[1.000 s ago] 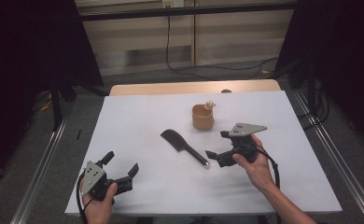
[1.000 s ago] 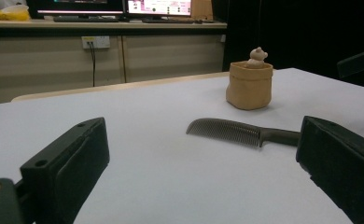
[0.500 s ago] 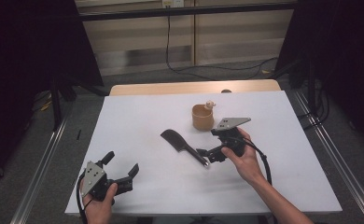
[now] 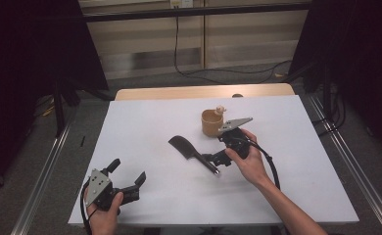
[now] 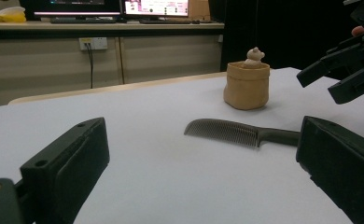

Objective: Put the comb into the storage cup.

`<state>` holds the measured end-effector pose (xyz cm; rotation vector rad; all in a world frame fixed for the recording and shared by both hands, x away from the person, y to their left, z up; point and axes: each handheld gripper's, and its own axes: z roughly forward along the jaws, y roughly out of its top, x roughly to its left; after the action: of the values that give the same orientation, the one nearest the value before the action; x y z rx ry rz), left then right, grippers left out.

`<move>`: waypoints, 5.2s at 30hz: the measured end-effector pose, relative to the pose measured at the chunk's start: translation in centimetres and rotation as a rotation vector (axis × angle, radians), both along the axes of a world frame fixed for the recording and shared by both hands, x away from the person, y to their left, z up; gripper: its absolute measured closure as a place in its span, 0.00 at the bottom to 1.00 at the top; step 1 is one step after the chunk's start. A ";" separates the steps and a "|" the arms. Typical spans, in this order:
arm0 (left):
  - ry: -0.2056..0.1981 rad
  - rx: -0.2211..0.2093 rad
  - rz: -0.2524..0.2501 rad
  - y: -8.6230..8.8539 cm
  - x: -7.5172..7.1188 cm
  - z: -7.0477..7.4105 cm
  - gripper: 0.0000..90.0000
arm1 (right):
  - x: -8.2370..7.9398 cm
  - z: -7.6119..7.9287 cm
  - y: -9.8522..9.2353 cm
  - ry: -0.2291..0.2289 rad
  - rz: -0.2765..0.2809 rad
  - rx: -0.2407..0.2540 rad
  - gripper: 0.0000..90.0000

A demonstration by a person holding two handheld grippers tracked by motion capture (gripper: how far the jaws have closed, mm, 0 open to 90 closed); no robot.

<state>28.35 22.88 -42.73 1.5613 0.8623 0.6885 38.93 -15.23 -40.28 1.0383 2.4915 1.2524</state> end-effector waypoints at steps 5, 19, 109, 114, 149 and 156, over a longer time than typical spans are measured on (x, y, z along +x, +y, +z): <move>0.007 -0.004 -0.009 -0.1 0.0 0.0 0.03 | 0.7 -0.1 0.5 0.035 0.012 -0.021 0.05; 0.004 0.010 -0.012 -0.1 0.0 0.0 0.03 | 2.4 -0.6 2.4 0.101 0.066 -0.154 0.05; 0.017 0.025 -0.023 0.0 0.3 -0.2 0.03 | 5.5 -1.7 7.0 0.340 0.115 -0.391 0.81; 0.017 0.026 -0.019 -0.1 0.2 -0.2 0.03 | 5.2 -1.3 6.7 0.326 0.103 -0.366 0.81; 0.009 0.017 -0.024 -0.2 0.1 -0.1 0.03 | 3.5 1.5 4.0 0.175 0.070 -0.115 0.81; 0.013 0.016 -0.025 -0.2 0.2 -0.1 0.03 | 3.3 2.0 3.3 0.108 0.051 -0.053 0.81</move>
<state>28.53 22.67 -42.87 1.5896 0.8471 0.6692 42.19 -11.96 -38.28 1.0625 2.6326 1.1664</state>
